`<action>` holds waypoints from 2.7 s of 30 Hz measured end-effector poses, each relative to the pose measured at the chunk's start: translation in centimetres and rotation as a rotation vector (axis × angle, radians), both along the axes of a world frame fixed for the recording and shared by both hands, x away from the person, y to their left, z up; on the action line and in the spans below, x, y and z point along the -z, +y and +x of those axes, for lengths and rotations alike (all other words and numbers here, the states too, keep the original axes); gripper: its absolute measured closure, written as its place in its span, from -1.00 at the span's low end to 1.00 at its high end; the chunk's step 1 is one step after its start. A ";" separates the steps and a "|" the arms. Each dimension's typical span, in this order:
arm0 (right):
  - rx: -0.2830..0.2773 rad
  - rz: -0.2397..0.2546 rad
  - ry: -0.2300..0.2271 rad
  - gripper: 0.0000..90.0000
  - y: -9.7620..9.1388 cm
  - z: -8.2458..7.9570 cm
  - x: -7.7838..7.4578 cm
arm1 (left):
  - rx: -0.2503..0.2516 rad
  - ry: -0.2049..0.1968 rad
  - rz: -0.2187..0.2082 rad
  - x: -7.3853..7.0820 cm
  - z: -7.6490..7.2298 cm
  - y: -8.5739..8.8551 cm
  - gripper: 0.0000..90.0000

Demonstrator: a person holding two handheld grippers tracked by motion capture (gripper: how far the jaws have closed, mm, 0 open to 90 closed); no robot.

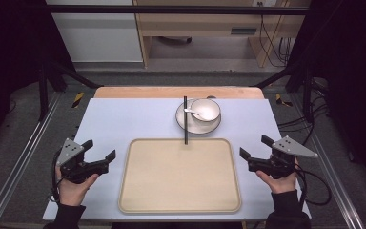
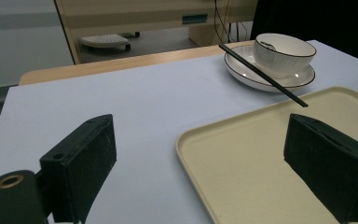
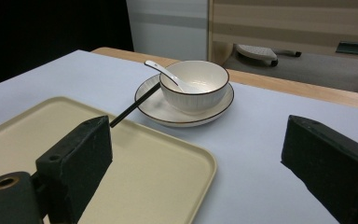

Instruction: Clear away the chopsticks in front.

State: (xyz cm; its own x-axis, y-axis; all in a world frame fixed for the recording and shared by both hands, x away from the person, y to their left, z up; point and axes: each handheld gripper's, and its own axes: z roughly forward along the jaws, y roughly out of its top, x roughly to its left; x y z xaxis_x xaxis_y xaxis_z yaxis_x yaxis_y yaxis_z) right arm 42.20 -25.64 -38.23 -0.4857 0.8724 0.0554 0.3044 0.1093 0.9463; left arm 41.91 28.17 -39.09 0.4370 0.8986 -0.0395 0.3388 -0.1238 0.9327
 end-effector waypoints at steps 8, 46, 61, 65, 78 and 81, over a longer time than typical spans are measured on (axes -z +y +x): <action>0.005 -0.005 0.003 -0.81 0.0 -0.1 0.1 | -0.005 0.015 0.026 0.4 0.3 -1.3 -0.80; -0.004 -0.025 0.018 -0.82 1.2 0.0 0.2 | 0.068 0.030 0.061 -2.0 7.6 -11.0 -0.77; -0.001 -0.028 0.020 -0.82 1.1 0.1 0.3 | 0.096 0.082 0.139 -0.4 11.5 -15.2 -0.72; 0.001 -0.024 0.023 -0.82 1.1 0.1 0.2 | 0.112 0.093 0.169 0.3 12.4 -16.7 -0.72; -0.003 -0.016 0.018 -0.82 0.9 0.1 0.2 | 0.135 0.136 0.181 1.2 15.6 -19.9 -0.61; 0.000 -0.017 0.017 -0.82 0.9 0.0 0.1 | 0.143 0.138 0.185 1.4 16.2 -20.5 -0.55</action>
